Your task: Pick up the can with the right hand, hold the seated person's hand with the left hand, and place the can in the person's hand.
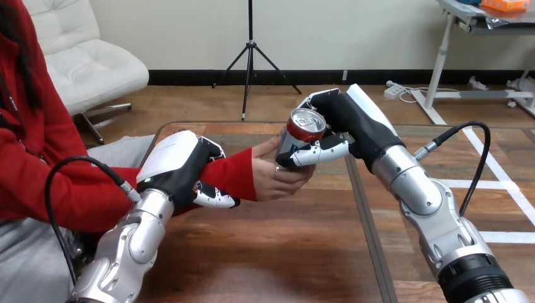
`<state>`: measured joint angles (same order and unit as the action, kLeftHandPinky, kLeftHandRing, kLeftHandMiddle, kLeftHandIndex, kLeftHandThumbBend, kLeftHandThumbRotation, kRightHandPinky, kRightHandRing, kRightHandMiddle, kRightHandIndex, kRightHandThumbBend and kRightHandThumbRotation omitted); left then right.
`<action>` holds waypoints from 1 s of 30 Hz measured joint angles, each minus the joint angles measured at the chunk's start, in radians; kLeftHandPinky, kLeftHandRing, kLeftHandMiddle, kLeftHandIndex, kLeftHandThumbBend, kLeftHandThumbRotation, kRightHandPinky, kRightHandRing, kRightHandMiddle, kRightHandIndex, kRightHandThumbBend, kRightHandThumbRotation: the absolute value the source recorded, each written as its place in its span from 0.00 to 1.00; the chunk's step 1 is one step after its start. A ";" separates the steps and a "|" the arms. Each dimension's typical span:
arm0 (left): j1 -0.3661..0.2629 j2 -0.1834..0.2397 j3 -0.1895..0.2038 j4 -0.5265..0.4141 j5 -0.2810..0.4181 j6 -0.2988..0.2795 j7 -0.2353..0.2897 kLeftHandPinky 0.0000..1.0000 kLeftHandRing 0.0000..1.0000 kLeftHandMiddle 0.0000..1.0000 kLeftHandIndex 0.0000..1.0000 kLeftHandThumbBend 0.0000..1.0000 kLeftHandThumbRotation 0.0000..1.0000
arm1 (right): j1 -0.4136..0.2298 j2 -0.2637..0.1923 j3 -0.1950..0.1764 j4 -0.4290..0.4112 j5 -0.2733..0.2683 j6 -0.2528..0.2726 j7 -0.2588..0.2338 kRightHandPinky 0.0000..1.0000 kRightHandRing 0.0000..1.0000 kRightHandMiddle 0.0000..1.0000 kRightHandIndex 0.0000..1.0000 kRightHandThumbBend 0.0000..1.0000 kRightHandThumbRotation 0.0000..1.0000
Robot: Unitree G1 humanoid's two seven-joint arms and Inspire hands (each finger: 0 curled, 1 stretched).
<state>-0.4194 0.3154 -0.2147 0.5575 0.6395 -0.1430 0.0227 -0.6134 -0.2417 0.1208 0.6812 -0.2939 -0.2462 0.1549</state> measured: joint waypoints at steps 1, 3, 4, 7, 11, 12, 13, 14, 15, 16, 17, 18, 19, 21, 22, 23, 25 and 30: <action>0.000 0.000 0.000 0.000 0.000 0.000 0.000 0.21 0.27 0.35 0.35 0.59 0.00 | 0.000 0.000 0.000 0.000 0.000 0.000 0.000 0.32 0.38 0.43 0.45 0.82 0.00; 0.000 0.000 0.000 0.000 0.000 0.000 0.000 0.21 0.27 0.35 0.35 0.58 0.00 | 0.000 0.000 0.000 0.000 0.000 0.001 0.000 0.33 0.39 0.44 0.45 0.82 0.00; 0.000 0.000 0.000 0.000 0.000 0.000 0.000 0.21 0.27 0.35 0.35 0.58 0.00 | 0.000 0.000 0.000 0.000 0.000 0.002 0.000 0.34 0.40 0.44 0.46 0.82 0.00; 0.000 0.000 0.000 0.000 0.000 0.000 0.000 0.22 0.27 0.35 0.35 0.59 0.00 | 0.000 0.000 0.000 0.000 0.000 0.004 0.000 0.36 0.42 0.46 0.47 0.82 0.00; 0.000 0.000 0.000 0.000 0.000 0.000 0.000 0.22 0.27 0.35 0.34 0.60 0.00 | 0.000 0.000 0.000 0.000 0.000 0.007 0.002 0.39 0.45 0.48 0.50 0.81 0.00; 0.000 0.000 0.000 0.000 0.000 0.000 0.000 0.22 0.27 0.35 0.34 0.60 0.00 | 0.000 0.000 0.000 0.000 0.000 0.009 0.002 0.39 0.45 0.49 0.50 0.81 0.00; 0.000 0.000 0.000 0.000 0.000 0.000 0.000 0.22 0.27 0.35 0.35 0.60 0.00 | 0.000 0.000 0.000 0.000 0.000 0.010 0.003 0.39 0.46 0.49 0.51 0.82 0.00; 0.000 0.000 0.000 0.000 0.000 0.000 0.000 0.22 0.27 0.35 0.35 0.60 0.00 | 0.000 0.000 0.000 0.000 0.001 0.012 0.003 0.40 0.46 0.49 0.51 0.82 0.00; 0.000 0.000 0.000 0.000 0.000 0.000 0.000 0.22 0.27 0.35 0.35 0.60 0.00 | 0.000 0.000 0.000 0.000 0.001 0.013 0.004 0.40 0.46 0.50 0.52 0.82 0.00; 0.000 0.000 0.000 0.000 0.000 0.000 0.000 0.22 0.28 0.35 0.35 0.60 0.00 | 0.000 0.000 0.000 0.000 0.001 0.015 0.005 0.40 0.47 0.50 0.52 0.82 0.00; 0.000 0.000 0.000 0.000 0.000 0.000 0.000 0.22 0.28 0.35 0.35 0.60 0.00 | 0.000 0.000 0.000 0.000 0.001 0.017 0.006 0.41 0.47 0.50 0.52 0.82 0.01; 0.000 0.000 0.000 0.000 0.000 0.000 0.000 0.22 0.28 0.35 0.35 0.60 0.00 | 0.000 0.000 0.000 0.000 0.001 0.018 0.007 0.41 0.48 0.51 0.53 0.81 0.01; 0.000 0.000 0.001 0.000 0.000 0.000 0.000 0.23 0.28 0.36 0.35 0.61 0.00 | 0.000 0.000 0.000 0.000 0.002 0.020 0.009 0.41 0.48 0.51 0.54 0.81 0.02; 0.000 0.000 0.001 0.000 0.000 0.000 0.000 0.23 0.28 0.36 0.36 0.61 0.00 | 0.000 0.000 0.000 0.000 0.002 0.023 0.012 0.42 0.48 0.52 0.54 0.81 0.03; 0.000 0.000 0.001 0.000 0.000 0.000 0.000 0.23 0.29 0.36 0.36 0.62 0.00 | 0.000 0.000 0.000 0.000 0.002 0.025 0.013 0.42 0.49 0.52 0.55 0.81 0.04; 0.000 0.000 0.001 0.000 0.000 0.000 0.000 0.24 0.29 0.36 0.36 0.62 0.00 | 0.000 0.000 0.000 0.000 0.002 0.027 0.014 0.42 0.49 0.52 0.55 0.81 0.05; 0.000 0.000 0.001 0.000 0.000 0.000 0.000 0.24 0.30 0.36 0.36 0.64 0.00 | 0.000 0.000 0.000 0.000 0.002 0.030 0.016 0.43 0.50 0.53 0.56 0.81 0.07; 0.000 0.001 0.001 0.000 0.000 0.000 0.000 0.28 0.34 0.39 0.40 0.69 0.01 | 0.000 0.000 0.000 0.000 0.002 0.035 0.022 0.44 0.51 0.55 0.58 0.80 0.11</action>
<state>-0.4193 0.3160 -0.2133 0.5573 0.6393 -0.1430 0.0227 -0.6134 -0.2420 0.1206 0.6811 -0.2917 -0.2110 0.1769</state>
